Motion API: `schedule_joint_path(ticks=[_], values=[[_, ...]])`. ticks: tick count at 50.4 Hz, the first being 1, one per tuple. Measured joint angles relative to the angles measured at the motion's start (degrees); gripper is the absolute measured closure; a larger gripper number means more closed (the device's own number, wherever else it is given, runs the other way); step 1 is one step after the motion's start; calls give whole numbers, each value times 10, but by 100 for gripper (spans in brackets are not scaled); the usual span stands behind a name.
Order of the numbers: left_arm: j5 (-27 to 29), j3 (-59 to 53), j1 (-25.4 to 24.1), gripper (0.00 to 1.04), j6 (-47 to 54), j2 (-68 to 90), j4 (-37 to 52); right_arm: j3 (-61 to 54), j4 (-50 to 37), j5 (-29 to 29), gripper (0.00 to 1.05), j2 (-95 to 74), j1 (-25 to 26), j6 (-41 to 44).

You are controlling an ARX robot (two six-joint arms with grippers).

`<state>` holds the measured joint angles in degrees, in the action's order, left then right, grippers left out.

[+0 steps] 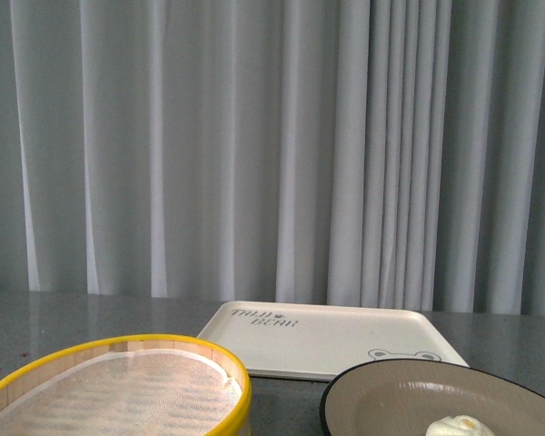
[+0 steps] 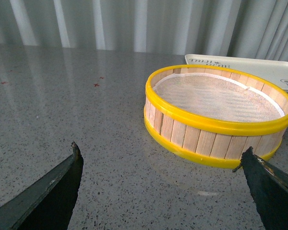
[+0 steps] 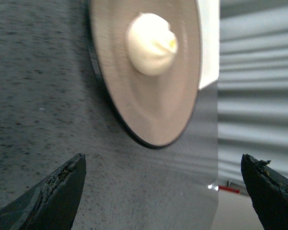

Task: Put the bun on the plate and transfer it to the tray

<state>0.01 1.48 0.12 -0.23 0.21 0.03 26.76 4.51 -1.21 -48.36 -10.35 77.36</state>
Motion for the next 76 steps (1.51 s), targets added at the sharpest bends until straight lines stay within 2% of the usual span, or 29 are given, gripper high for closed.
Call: schedule_joint_path(ticks=[7,14,28,53,58,68,76], values=[[0,0,0,7,0,0,0,2,-43,-13,9,-42,-32,72],[0,0,0,7,0,0,0,12,-76,-14,9,-99,-40,110],[0,0,0,7,0,0,0,29,-146,-25,9,-175,-43,114],[0,0,0,7,0,0,0,35,-188,-35,9,-228,-50,112],[0,0,0,7,0,0,0,35,-191,-35,21,-233,-55,112],[0,0,0,7,0,0,0,31,-189,-36,66,-241,-68,106],[0,0,0,7,0,0,0,0,-197,-37,97,-236,-63,96]])
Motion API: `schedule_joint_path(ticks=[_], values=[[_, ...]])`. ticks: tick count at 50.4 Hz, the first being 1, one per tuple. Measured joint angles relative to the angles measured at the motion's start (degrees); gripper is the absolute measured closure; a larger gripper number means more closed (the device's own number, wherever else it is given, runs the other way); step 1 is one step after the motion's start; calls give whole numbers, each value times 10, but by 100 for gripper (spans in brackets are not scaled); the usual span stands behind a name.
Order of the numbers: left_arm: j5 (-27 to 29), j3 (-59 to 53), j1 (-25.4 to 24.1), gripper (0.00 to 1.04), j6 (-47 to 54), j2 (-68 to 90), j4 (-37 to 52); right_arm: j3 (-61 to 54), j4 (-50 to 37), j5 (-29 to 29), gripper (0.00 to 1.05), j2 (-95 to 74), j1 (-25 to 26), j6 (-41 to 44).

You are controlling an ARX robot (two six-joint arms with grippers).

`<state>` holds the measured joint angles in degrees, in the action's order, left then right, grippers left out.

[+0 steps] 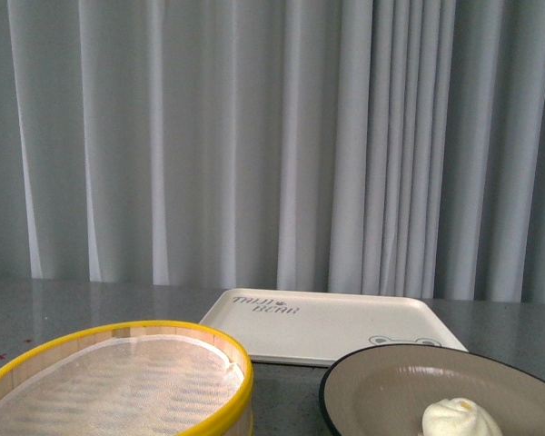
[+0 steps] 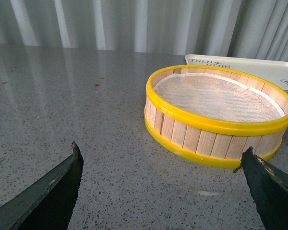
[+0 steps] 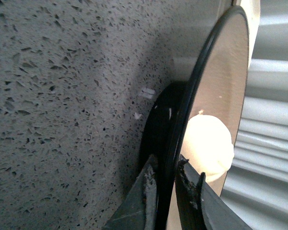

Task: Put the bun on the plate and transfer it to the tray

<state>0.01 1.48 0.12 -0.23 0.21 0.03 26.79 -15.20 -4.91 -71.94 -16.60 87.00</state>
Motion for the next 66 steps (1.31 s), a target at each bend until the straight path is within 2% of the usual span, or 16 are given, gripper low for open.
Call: schedule_joint_path(ticks=[3,16,30,45,57,66], values=[[0,0,0,7,0,0,0,-6,-8,-2,102,10,5,12],[0,0,0,7,0,0,0,-21,-43,0,102,25,22,43],[0,0,0,7,0,0,0,-1,-176,16,102,5,39,74],[0,0,0,7,0,0,0,115,-184,-62,102,-41,72,50],[0,0,0,7,0,0,0,235,-173,-125,102,-152,128,3],[0,0,0,7,0,0,0,295,-157,-152,102,-215,157,5]])
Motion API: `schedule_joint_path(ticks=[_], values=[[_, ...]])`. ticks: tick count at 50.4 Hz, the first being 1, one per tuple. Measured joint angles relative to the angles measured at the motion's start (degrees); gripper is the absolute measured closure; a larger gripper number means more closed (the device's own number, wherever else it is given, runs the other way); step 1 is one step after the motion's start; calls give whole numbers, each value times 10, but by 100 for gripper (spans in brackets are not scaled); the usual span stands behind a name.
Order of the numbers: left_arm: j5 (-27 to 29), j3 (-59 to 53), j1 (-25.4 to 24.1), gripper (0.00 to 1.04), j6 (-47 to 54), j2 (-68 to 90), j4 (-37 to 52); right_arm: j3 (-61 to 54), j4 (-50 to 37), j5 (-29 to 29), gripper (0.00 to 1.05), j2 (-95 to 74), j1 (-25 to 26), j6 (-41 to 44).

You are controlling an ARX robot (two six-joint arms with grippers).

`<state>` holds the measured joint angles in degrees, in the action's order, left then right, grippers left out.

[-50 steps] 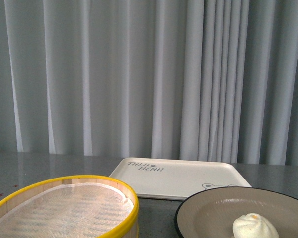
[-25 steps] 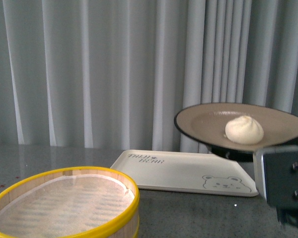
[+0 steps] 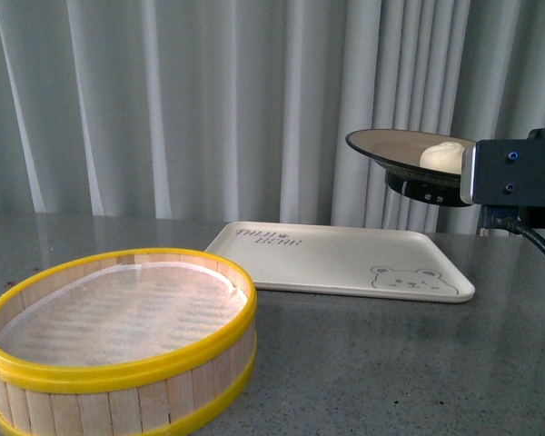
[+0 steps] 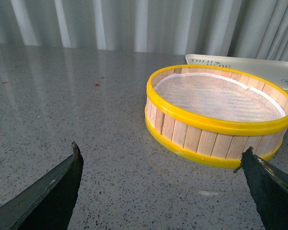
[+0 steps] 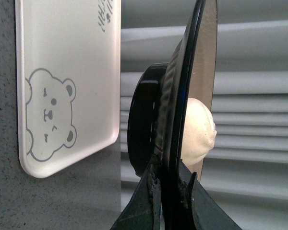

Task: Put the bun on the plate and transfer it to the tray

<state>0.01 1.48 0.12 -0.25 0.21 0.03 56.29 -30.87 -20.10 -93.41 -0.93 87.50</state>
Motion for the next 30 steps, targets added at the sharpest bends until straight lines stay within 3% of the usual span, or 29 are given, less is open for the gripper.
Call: schedule_joint_path(ticks=[13,30], values=[[0,0,0,7,0,0,0,66,37,-31,102,-86,26,40],[0,0,0,7,0,0,0,178,64,-49,102,-179,10,64]])
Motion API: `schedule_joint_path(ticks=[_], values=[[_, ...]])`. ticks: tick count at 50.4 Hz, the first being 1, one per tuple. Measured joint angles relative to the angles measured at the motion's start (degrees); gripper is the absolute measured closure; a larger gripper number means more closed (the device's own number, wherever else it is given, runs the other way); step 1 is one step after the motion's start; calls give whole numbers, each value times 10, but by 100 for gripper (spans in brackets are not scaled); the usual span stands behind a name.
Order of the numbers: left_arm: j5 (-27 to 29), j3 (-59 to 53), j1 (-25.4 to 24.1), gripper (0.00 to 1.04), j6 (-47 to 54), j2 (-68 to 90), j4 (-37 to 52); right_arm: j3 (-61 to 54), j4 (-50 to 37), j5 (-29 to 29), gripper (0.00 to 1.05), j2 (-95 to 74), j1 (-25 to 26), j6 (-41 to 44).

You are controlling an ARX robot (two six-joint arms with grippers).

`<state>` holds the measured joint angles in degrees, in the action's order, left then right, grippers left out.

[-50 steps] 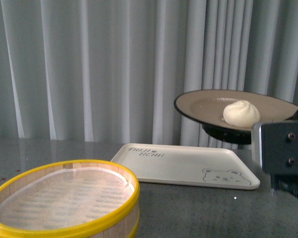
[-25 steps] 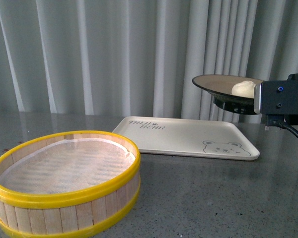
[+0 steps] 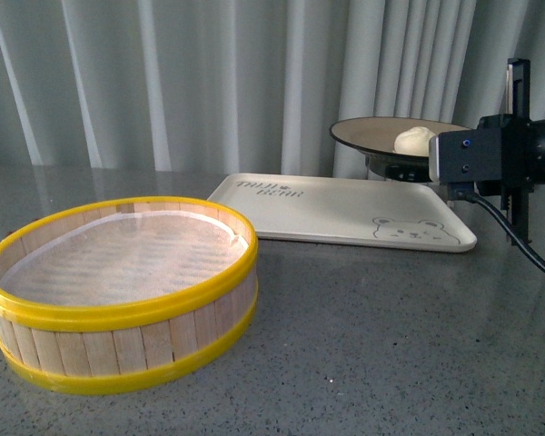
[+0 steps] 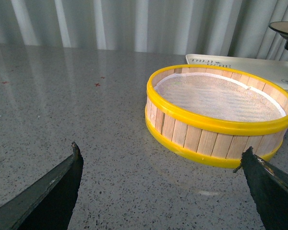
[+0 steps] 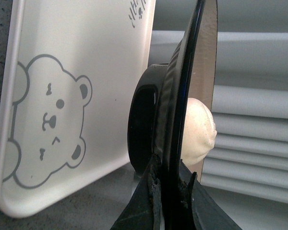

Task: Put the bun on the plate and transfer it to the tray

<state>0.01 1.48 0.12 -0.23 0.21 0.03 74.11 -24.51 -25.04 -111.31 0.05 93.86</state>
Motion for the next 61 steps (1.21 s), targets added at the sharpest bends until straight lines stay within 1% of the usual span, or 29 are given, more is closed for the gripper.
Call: schedule_joint_path(ticks=[16,23,50,61], values=[[0,0,0,7,0,0,0,24,9,-1,102,-53,-27,1],[0,0,0,7,0,0,0,37,16,9,102,-65,-35,-5],[0,0,0,7,0,0,0,53,16,15,102,-91,-43,-24],[0,0,0,7,0,0,0,50,3,16,102,-91,-43,-26]])
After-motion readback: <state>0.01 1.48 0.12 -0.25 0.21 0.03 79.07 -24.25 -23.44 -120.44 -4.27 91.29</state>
